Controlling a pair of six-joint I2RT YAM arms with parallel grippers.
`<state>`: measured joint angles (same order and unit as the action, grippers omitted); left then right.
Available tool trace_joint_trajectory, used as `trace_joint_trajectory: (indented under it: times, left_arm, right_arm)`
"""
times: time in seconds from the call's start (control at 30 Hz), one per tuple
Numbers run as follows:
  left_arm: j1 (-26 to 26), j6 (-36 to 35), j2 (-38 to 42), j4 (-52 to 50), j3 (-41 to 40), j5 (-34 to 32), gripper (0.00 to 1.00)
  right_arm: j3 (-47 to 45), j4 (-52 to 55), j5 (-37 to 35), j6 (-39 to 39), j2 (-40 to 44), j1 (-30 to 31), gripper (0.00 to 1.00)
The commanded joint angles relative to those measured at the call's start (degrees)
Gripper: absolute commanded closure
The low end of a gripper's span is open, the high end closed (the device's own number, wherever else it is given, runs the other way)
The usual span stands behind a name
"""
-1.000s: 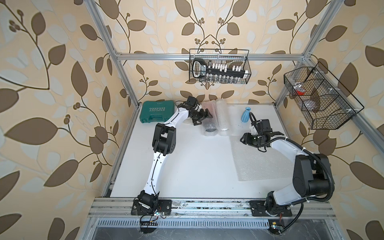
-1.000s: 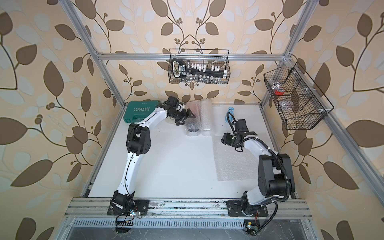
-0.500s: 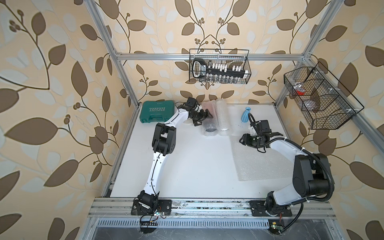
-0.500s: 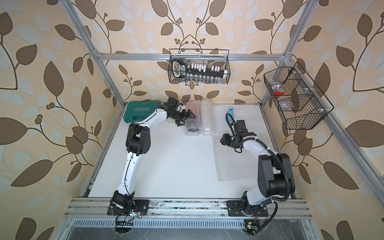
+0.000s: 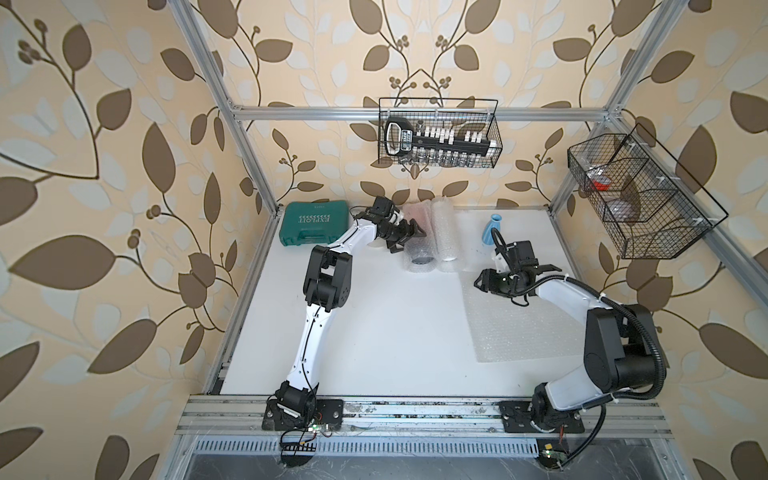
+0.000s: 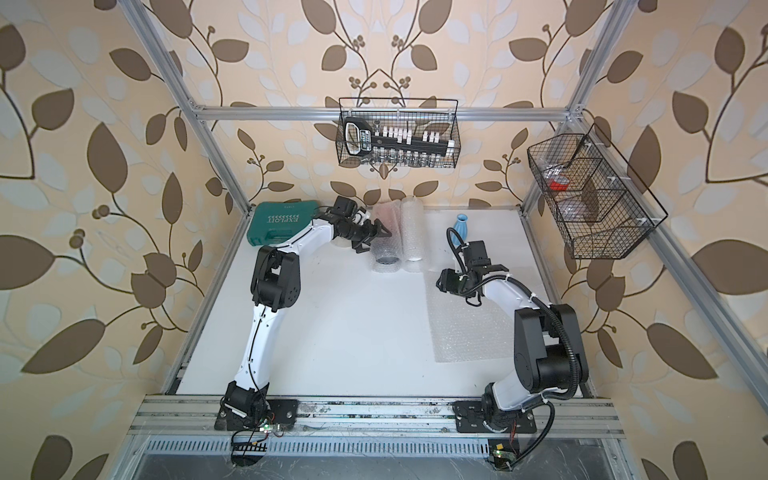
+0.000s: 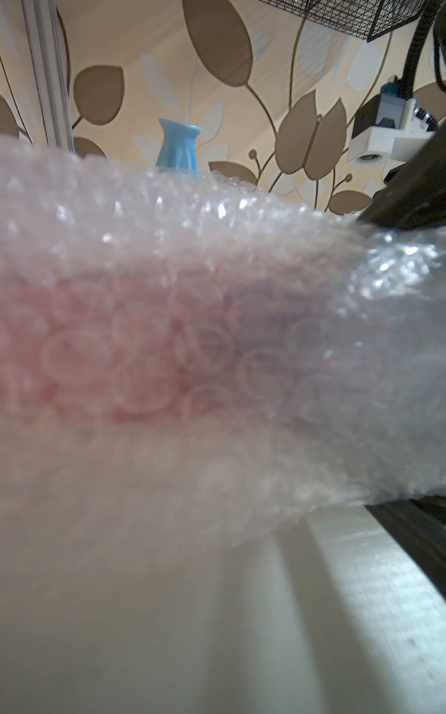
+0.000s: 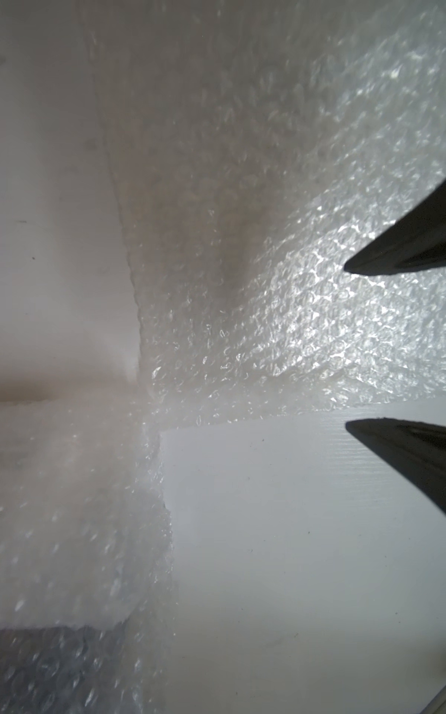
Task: Unwrap the vase from the bubble wrap
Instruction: Move the bubble wrap to the center of the board.
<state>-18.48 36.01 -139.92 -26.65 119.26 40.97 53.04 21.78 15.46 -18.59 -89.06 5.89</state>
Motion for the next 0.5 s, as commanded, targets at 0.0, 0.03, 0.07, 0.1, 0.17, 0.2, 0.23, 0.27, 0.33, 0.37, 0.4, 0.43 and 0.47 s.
trace_joint_trajectory:
  times: [0.0, 0.03, 0.07, 0.1, 0.17, 0.2, 0.23, 0.27, 0.33, 0.37, 0.4, 0.43, 0.47]
  left_arm:
    - [-0.86, -0.15, 4.43, -1.04, -5.88, 2.44, 0.12]
    - [-0.86, -0.34, 5.3, -0.98, -7.4, 2.38, 0.13]
    - [-0.86, -0.59, 6.2, -0.96, -8.91, 2.28, 0.13]
    - [-0.86, -0.74, 7.0, -0.99, -10.17, 2.04, 0.13]
    - [-0.86, -1.16, 9.0, -0.66, -13.2, 1.98, 0.13]
    - [-0.86, -1.3, 9.83, -0.14, -14.61, 2.22, 0.13]
    - [-0.86, -1.61, 10.71, -0.04, -16.08, 2.31, 0.13]
    - [-0.86, -2.2, 11.49, -0.31, -17.08, 2.4, 0.13]
    - [-0.83, -3.49, 12.88, -1.3, -18.76, 2.36, 0.13]
    - [-0.86, -4.09, 13.57, -1.74, -19.63, 2.23, 0.12]
    - [-0.86, -4.49, 14.18, -2.03, -20.45, 1.97, 0.12]
    - [-0.86, -4.89, 14.84, -2.38, -21.24, 1.47, 0.12]
    - [-0.86, -5.29, 15.33, -2.53, -21.89, 1.15, 0.12]
  right_arm:
    - [0.84, -0.03, 1.82, -0.7, -1.03, 1.34, 0.41]
    - [1.05, -0.05, 2.02, -0.83, -1.03, 1.77, 0.41]
    - [1.33, -0.07, 2.24, -1.05, -1.04, 2.16, 0.41]
    - [1.57, -0.07, 2.51, -1.1, -1.12, 2.51, 0.42]
    - [2.27, -0.17, 3.16, -1.48, -1.04, 3.49, 0.41]
    - [2.6, -0.2, 3.48, -1.7, -1.03, 3.95, 0.41]
    - [3.0, -0.31, 4.14, -1.95, -1.03, 4.53, 0.41]
    - [3.42, -0.68, 4.92, -2.37, -0.99, 4.95, 0.41]
    - [4.24, -1.55, 6.92, -3.34, -1.08, 6.01, 0.41]
    - [4.89, -2.25, 7.98, -3.91, -1.2, 6.59, 0.41]
    - [5.34, -2.75, 8.71, -4.51, -1.35, 7.13, 0.41]
    - [6.08, -3.44, 9.83, -5.28, -1.67, 7.71, 0.41]
    - [6.91, -4.47, 10.97, -6.06, -2.03, 8.29, 0.41]
